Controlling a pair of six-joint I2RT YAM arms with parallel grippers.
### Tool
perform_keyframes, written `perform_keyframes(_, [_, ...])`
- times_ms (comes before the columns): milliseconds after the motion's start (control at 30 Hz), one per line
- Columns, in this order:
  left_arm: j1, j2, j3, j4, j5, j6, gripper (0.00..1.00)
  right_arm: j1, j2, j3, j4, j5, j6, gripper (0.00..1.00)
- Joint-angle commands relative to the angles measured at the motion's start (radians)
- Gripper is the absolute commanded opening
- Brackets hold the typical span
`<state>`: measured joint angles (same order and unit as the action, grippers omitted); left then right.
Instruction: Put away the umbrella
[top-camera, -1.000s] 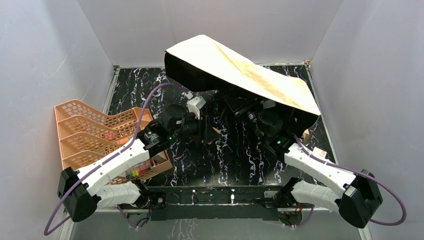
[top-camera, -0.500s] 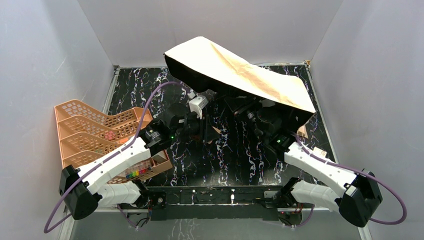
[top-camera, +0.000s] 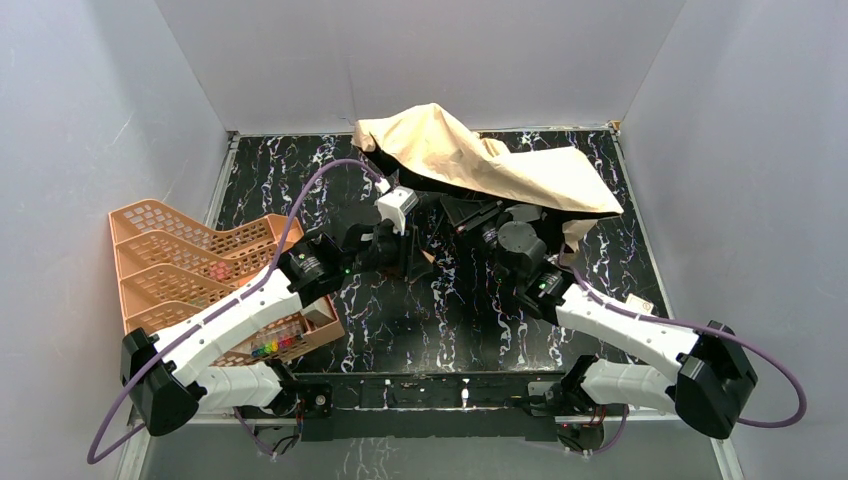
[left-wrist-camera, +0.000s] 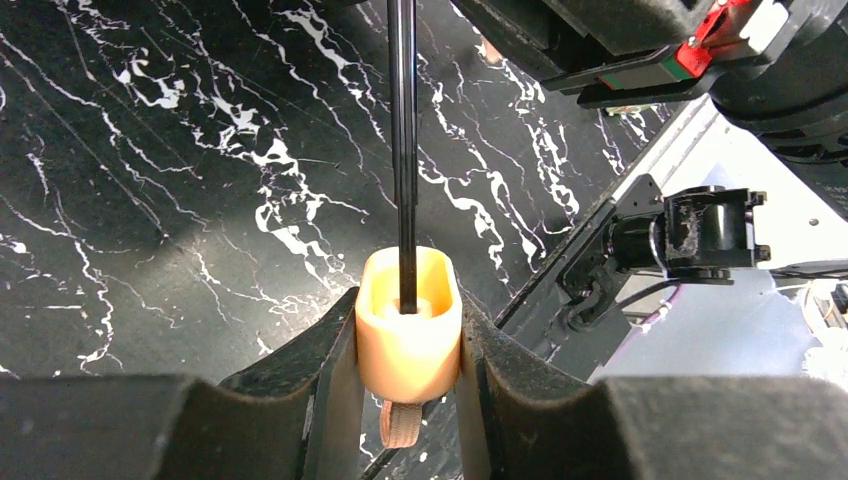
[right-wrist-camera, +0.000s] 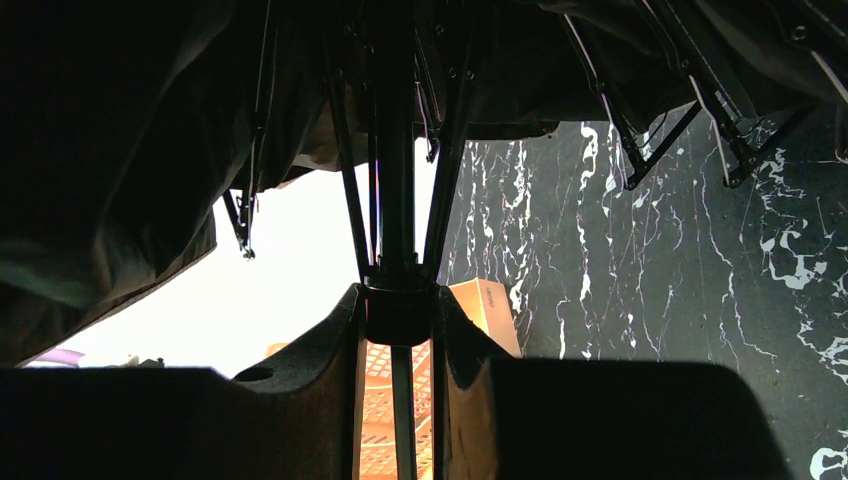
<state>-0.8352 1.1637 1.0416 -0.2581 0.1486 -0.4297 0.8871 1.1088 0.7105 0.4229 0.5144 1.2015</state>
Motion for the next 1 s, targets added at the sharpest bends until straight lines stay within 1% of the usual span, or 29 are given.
perform_keyframes(0, [0.02,0.004,0.091,0.251,-0.213,0.016,0.0,0.142,0.027,0.021,0.002,-0.226,0.026,0.0])
perform_keyframes(200, [0.019,0.01,0.121,0.252,-0.249,0.029,0.0,0.216,0.03,-0.026,-0.01,-0.171,0.05,0.0])
perform_keyframes(400, [0.019,-0.001,0.125,0.252,-0.267,0.035,0.0,0.228,0.024,-0.048,-0.02,-0.16,0.06,0.0])
perform_keyframes(433, [0.02,-0.003,0.123,0.279,-0.269,0.035,0.0,0.233,0.03,-0.046,-0.024,-0.161,0.06,0.0])
perform_keyframes(533, [0.02,-0.004,0.136,0.287,-0.278,0.036,0.0,0.251,0.041,-0.055,-0.026,-0.164,0.065,0.0])
perform_keyframes(633, [0.02,0.004,0.152,0.278,-0.265,0.049,0.0,0.263,0.027,-0.082,-0.002,-0.139,0.082,0.0])
perform_keyframes(733, [0.02,0.007,0.151,0.264,-0.25,0.05,0.0,0.263,-0.008,-0.063,-0.009,-0.093,0.053,0.0])
perform_keyframes(833, [0.02,-0.001,0.171,0.189,-0.239,0.049,0.0,0.263,-0.04,0.017,-0.083,-0.053,-0.002,0.0])
perform_keyframes(900, [0.019,0.006,0.221,0.11,-0.24,0.049,0.0,0.263,-0.046,0.079,-0.126,-0.048,-0.024,0.0])
perform_keyframes(967, [0.016,0.02,0.283,-0.002,-0.248,0.045,0.0,0.263,-0.047,0.136,-0.148,-0.084,-0.054,0.0])
